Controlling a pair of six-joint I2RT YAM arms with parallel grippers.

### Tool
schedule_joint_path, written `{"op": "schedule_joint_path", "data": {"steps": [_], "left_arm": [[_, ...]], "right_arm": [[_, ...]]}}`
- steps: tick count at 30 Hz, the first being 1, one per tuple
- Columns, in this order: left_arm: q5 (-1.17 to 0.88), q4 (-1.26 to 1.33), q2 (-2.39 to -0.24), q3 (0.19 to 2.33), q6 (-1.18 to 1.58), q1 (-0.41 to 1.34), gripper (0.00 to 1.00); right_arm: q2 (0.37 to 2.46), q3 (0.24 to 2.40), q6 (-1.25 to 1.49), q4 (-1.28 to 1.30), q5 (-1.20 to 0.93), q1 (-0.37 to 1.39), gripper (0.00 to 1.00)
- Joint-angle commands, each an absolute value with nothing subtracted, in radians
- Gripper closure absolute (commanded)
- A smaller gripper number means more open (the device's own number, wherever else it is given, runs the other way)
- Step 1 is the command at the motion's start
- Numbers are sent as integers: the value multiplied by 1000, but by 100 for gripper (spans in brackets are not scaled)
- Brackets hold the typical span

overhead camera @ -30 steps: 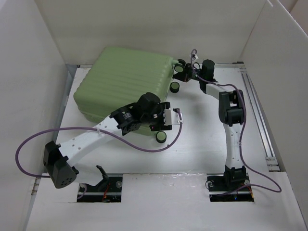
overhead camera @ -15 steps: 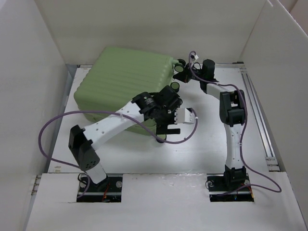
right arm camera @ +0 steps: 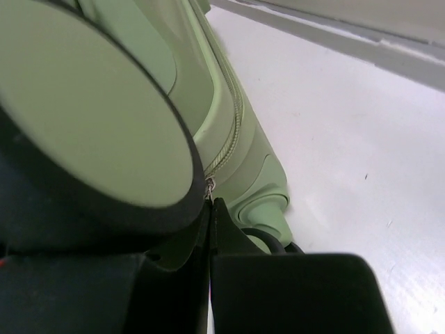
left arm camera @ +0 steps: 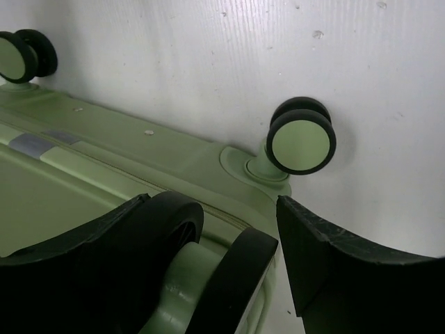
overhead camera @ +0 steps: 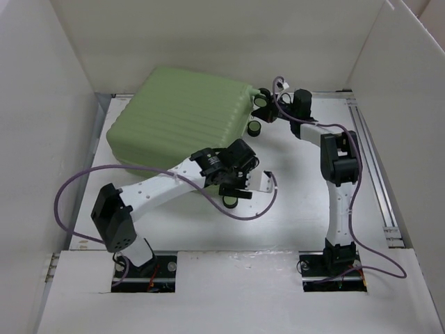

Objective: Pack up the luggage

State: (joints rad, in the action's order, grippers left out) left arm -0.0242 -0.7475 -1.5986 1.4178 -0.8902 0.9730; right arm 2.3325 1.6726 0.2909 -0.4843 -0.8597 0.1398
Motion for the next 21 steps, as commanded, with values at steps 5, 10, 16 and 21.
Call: {"op": "schedule_joint_path", "data": {"steps": [5,10,16,21], "left_arm": [[-17,-1074,-1284,973,-934,945,100],[-38,-1065,-1207,885,-956,936,100],[-8,-1000,-1088,838,-1034,936,100],[93,-797,-970,834,-898,916,62]], "right_arm": [[2256,1649,287,-456,-574,-3,100],[2309,1817,238,-405,-617,-2,100],[2370,1997,-7,-272,-852,52,100],[2290,1909,-213,-134,-795,138,100]]}}
